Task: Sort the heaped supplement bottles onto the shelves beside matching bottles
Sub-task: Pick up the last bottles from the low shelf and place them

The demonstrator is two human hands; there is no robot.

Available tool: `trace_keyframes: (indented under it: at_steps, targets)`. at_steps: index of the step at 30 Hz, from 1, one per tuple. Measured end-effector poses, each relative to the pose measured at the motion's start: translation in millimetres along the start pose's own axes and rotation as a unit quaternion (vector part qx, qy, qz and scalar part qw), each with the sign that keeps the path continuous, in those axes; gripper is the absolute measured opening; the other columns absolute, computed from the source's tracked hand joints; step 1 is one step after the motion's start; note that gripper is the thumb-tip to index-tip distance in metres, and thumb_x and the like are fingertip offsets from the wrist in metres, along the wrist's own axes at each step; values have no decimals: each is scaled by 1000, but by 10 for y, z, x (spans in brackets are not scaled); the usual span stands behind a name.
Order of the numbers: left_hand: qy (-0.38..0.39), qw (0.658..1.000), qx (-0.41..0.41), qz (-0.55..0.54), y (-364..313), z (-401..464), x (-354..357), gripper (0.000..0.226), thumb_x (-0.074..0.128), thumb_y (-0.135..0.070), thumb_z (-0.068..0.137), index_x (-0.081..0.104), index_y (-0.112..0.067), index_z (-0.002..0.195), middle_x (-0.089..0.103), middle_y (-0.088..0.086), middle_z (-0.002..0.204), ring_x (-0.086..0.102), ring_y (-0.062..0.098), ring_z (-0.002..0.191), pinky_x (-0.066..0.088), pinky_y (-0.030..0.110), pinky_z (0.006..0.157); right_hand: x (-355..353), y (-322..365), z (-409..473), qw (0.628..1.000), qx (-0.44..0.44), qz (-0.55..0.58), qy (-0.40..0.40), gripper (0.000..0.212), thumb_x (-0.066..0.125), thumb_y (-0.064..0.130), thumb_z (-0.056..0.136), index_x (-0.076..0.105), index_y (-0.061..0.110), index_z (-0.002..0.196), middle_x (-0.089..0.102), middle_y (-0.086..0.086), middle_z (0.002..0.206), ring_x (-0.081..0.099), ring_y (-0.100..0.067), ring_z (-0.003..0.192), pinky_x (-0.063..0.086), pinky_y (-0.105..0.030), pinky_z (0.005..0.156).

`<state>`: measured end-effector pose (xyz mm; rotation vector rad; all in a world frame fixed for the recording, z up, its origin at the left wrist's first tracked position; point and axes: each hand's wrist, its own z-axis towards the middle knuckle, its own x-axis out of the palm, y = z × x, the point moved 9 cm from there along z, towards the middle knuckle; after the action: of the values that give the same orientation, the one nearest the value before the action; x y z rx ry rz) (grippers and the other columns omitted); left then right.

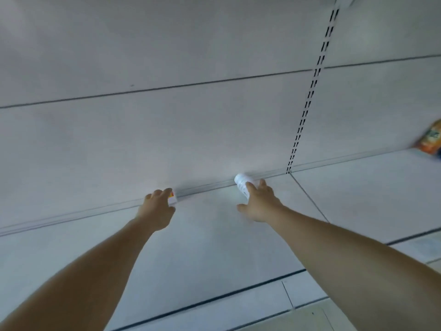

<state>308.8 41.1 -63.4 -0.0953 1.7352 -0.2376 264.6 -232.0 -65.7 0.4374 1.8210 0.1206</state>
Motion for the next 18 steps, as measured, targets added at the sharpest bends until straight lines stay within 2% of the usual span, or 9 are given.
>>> trace_keyframes:
  at_steps: [3,5,7,8,9,12,14,16,18]
  targets:
    - [-29,999,10,-31,49,112,153,52,57,-19,90,39,-20,139,38,11,133,45,35,114,39,38,96,41,-5,64,997,0,-10,-76,60,57,44,90,28,23,139,37,-15,136,39,-32,122,39,-38,91]
    - [-67,996,8,-58,59,137,150,44,57,-12,89,45,-18,131,38,12,123,48,34,104,42,38,89,0,21,48,991,-4,-10,-130,48,55,37,92,35,21,132,44,-13,124,46,-33,111,39,-35,83]
    - [-92,993,1,-74,36,77,130,38,52,-4,88,50,-17,123,39,13,118,48,33,99,42,36,80,37,-15,-18,990,20,76,-113,47,57,33,89,35,19,129,48,-10,120,52,-33,107,40,-31,79]
    - [-95,991,-10,-94,33,11,114,35,50,-3,87,52,-17,120,40,13,116,48,33,97,41,33,77,83,-45,-84,981,46,170,-77,49,58,33,88,35,20,130,49,-8,118,56,-31,104,43,-30,80]
    - [-89,987,-29,-132,22,-96,81,32,50,-4,86,54,-17,115,41,12,114,49,31,94,40,31,73,135,-42,-198,952,72,296,-33,50,58,32,88,37,21,131,51,-6,116,59,-27,99,47,-32,83]
    - [-55,948,-77,-303,-74,-554,-93,17,56,-10,82,59,-17,97,53,6,99,53,26,79,44,28,59,134,243,-766,773,98,620,94,26,53,17,92,52,11,117,60,-13,107,63,-26,83,55,-37,79]
    - [-9,883,-104,-457,-207,-990,-254,12,57,-8,79,63,-16,86,59,3,90,57,22,75,55,37,70,-12,398,-1229,671,95,725,123,17,50,7,93,59,4,108,62,-18,100,62,-30,81,55,-38,80]
    - [47,809,-118,-574,-388,-1418,-486,18,52,6,84,64,-7,82,62,9,91,59,22,80,55,43,83,-177,492,-1662,609,96,776,132,20,47,3,92,62,1,106,62,-18,100,60,-30,82,54,-38,82]
    - [85,766,-91,-630,-573,-1769,-803,22,46,13,86,62,-2,82,61,15,96,61,26,86,55,38,81,-368,563,-2080,573,96,804,126,24,42,0,89,63,0,102,60,-17,101,57,-28,81,53,-36,82]
